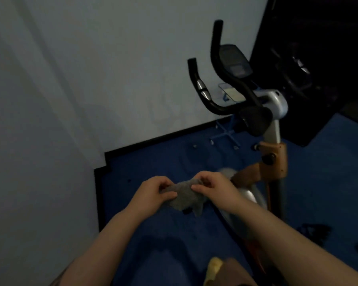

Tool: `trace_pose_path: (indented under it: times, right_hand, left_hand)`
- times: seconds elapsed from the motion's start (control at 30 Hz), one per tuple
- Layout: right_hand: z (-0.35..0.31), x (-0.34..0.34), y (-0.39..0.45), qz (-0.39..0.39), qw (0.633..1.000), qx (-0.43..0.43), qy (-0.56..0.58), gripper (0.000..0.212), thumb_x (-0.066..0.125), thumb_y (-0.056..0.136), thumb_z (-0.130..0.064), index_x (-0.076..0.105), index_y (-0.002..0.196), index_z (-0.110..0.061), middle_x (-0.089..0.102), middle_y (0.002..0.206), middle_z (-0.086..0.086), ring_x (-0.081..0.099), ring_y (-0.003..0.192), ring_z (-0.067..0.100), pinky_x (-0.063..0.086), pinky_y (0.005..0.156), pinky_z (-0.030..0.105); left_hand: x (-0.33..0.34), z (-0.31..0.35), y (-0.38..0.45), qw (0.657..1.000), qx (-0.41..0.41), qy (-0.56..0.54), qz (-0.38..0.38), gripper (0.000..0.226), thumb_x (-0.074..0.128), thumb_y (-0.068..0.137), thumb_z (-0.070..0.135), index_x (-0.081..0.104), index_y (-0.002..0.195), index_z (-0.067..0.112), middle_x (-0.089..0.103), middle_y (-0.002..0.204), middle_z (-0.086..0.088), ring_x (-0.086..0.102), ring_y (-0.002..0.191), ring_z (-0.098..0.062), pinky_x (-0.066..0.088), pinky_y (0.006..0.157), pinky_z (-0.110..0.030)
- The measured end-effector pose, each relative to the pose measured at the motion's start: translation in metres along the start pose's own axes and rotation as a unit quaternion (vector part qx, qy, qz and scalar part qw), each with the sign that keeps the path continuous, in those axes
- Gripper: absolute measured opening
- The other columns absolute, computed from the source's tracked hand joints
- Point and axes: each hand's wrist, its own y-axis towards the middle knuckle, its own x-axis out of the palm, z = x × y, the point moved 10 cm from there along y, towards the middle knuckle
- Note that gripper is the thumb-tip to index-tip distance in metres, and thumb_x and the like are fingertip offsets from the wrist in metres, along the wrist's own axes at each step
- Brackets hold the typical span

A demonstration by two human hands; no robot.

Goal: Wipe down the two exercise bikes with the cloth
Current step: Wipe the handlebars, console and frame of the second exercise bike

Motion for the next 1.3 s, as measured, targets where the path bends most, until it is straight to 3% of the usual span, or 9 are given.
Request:
trace_pose_path:
  times: [0.17,0.37,0.53,0.67,0.87,0.93,1.13,1.3]
  right_hand:
    - [0.091,-0.019,-0.07,0.076,0.99,0.112,-0.037,0.011,0.065,0.091,-0.022,0.065,0.084,-0.014,0.067,0.079,0.004,0.064,0.078,0.019,0.051,0.077,0.046]
    - [0.161,-0.041,-0.178,0.146,0.96,0.228,-0.071,0.009,0.065,0.091,-0.024,0.063,0.086,-0.031,0.068,0.086,-0.011,0.064,0.085,0.007,0.049,0.075,0.024]
    - [0.175,-0.051,-0.26,0.188,0.943,0.269,-0.052,0.008,0.063,0.092,-0.026,0.069,0.097,-0.026,0.07,0.094,-0.011,0.064,0.089,0.005,0.052,0.082,0.03]
    - [0.175,-0.06,-0.332,0.234,0.929,0.283,-0.048,0.007,0.062,0.093,-0.028,0.067,0.098,-0.03,0.067,0.092,-0.015,0.062,0.088,0.004,0.051,0.079,0.028]
    - [0.177,-0.077,-0.471,0.288,0.9,0.323,-0.057,0.012,0.06,0.094,-0.032,0.067,0.103,-0.028,0.067,0.097,-0.009,0.06,0.092,0.01,0.052,0.078,0.034]
    - [0.178,-0.083,-0.517,0.31,0.887,0.335,-0.069,0.011,0.06,0.094,-0.032,0.066,0.102,-0.029,0.063,0.091,-0.013,0.06,0.087,0.01,0.051,0.074,0.03]
    - [0.184,-0.104,-0.62,0.354,0.863,0.353,-0.078,0.01,0.06,0.094,-0.03,0.066,0.1,-0.026,0.068,0.094,-0.007,0.062,0.086,0.011,0.054,0.075,0.037]
    - [0.197,-0.133,-0.658,0.39,0.847,0.356,-0.064,0.012,0.06,0.094,-0.034,0.066,0.1,-0.027,0.067,0.088,-0.011,0.061,0.083,0.009,0.053,0.072,0.034]
  left_hand:
    - [0.076,-0.027,-0.016,0.994,-0.077,-0.061,-0.044,0.016,0.07,0.085,0.011,0.065,0.093,0.024,0.066,0.083,0.007,0.058,0.073,-0.001,0.042,0.065,-0.005]
    - [0.184,0.0,-0.049,0.984,-0.039,-0.041,-0.171,0.012,0.067,0.088,0.014,0.064,0.096,0.023,0.065,0.087,0.007,0.058,0.075,-0.001,0.045,0.068,-0.008]
    - [0.241,0.04,-0.064,0.973,0.011,0.014,-0.231,0.013,0.062,0.092,0.017,0.063,0.097,0.029,0.063,0.091,0.016,0.06,0.085,0.001,0.045,0.071,-0.008]
    - [0.294,0.089,-0.088,0.96,0.063,0.043,-0.268,0.013,0.061,0.093,0.017,0.065,0.099,0.027,0.064,0.094,0.013,0.059,0.088,0.0,0.044,0.074,-0.011]
    - [0.38,0.177,-0.176,0.939,0.118,0.008,-0.323,0.012,0.064,0.091,0.018,0.065,0.092,0.03,0.067,0.094,0.011,0.061,0.088,-0.002,0.042,0.066,-0.004]
    - [0.407,0.19,-0.204,0.929,0.129,0.01,-0.346,0.014,0.065,0.09,0.019,0.065,0.09,0.033,0.067,0.093,0.012,0.061,0.089,-0.003,0.042,0.067,-0.006]
    - [0.453,0.224,-0.246,0.928,0.147,-0.001,-0.342,0.01,0.066,0.089,0.018,0.068,0.094,0.027,0.067,0.098,0.009,0.061,0.094,-0.004,0.048,0.081,-0.02]
    - [0.479,0.257,-0.263,0.918,0.16,-0.001,-0.363,0.012,0.068,0.088,0.02,0.068,0.092,0.031,0.069,0.096,0.012,0.062,0.094,0.0,0.047,0.079,-0.017]
